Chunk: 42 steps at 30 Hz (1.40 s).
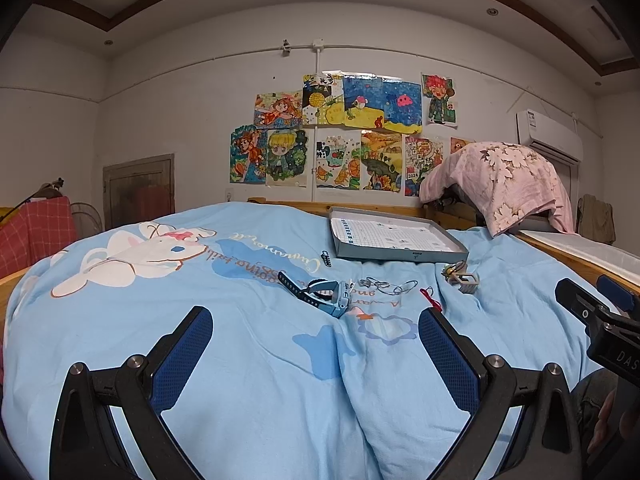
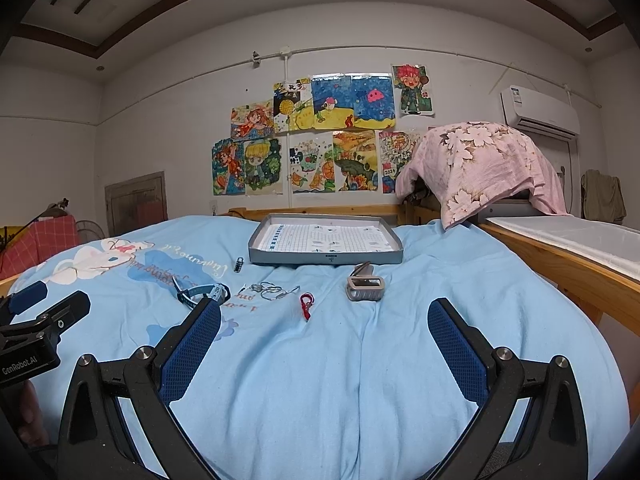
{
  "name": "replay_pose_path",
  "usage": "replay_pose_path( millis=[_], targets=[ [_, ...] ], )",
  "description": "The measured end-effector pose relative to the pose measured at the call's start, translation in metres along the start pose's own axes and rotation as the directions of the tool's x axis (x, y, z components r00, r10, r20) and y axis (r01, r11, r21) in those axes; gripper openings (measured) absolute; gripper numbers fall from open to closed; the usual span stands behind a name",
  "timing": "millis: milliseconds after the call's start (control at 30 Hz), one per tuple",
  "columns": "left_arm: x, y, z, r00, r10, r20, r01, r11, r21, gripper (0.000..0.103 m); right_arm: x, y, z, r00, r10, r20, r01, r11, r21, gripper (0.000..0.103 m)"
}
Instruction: Organize jewelry
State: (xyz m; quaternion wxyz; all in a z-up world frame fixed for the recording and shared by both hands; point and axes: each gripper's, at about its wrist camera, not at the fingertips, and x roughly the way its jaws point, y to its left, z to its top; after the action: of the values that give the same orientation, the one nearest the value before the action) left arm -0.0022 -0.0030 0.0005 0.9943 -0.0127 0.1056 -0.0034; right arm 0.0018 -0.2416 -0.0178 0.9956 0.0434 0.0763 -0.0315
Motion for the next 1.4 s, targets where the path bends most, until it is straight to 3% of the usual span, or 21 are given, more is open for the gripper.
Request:
replay_pose_path(
  millis=[1400],
  targets=[
    [0.0003, -0.0041, -0.0025, 1.0, -0.004, -0.004, 0.004, 1.0, 0.004, 0.103, 0.0013, 0.0009, -0.0004, 1.0, 0.007, -0.013, -0.007, 1.0, -0.007, 0.102]
  ],
)
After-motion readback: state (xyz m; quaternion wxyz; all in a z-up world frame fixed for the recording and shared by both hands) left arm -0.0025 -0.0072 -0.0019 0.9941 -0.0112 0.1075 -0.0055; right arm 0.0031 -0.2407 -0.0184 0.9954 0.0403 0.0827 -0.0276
